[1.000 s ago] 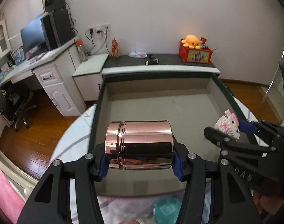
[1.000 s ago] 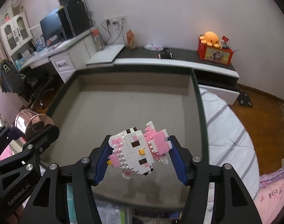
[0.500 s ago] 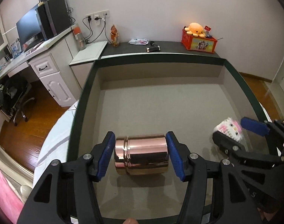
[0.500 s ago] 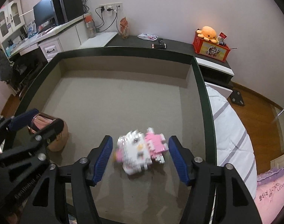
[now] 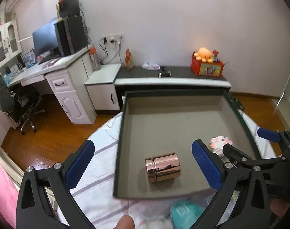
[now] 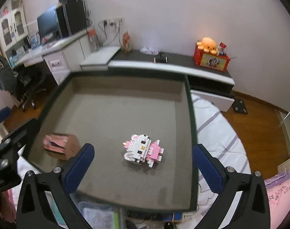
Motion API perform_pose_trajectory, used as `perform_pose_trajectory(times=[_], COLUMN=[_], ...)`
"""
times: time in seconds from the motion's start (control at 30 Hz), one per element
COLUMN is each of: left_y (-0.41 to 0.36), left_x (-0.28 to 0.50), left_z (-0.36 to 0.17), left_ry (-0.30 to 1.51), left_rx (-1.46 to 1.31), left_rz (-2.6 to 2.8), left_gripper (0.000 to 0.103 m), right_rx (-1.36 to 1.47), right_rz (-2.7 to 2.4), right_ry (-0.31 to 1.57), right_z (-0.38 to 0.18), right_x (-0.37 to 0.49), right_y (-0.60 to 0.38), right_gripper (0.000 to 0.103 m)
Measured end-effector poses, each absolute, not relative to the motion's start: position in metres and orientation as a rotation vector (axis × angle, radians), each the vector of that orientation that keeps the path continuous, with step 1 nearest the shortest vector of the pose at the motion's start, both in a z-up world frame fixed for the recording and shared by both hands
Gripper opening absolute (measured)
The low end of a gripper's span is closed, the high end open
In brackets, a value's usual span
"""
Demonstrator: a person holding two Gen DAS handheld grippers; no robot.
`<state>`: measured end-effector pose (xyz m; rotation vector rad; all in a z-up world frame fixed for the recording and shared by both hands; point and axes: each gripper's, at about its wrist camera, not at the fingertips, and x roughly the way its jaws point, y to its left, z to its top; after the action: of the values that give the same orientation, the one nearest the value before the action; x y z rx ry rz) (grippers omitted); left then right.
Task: Organize rigid objects
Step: 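Withdraw both grippers from the box toward the remaining items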
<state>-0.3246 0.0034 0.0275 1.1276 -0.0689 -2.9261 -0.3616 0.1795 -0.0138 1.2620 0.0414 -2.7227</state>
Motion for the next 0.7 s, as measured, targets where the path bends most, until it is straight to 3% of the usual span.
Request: perform_pose_trajectory(times=[0.17, 0.3, 0.53, 0.7], left_y=[-0.024, -0.032, -0.029, -0.030], left_x=[-0.269, -0.219, -0.154, -0.114], left_z=[0.057, 0.065, 0.056, 0.045], left_ry=[0.097, 0.006, -0.119, -0.055], left_rx=[0.989, 0.830, 0.867, 0.908], left_rz=[-3.041, -3.072, -3.005, -2.988], left_gripper=[0.103, 0.103, 0.103, 0.103], right_rx=[1.132, 1.070, 1.062, 1.068], right_rz=[-2.752, -2.766, -2.787, -2.791], right_ry=[-0.064, -0.152, -0.166, -0.160], right_z=[0.017, 0.028, 0.021, 0.016], right_x=[-0.309, -0.261, -0.189, -0.151], right_y=[0.186, 0.195, 0.201, 0.203], right_gripper=[0.103, 0.103, 0.103, 0.103])
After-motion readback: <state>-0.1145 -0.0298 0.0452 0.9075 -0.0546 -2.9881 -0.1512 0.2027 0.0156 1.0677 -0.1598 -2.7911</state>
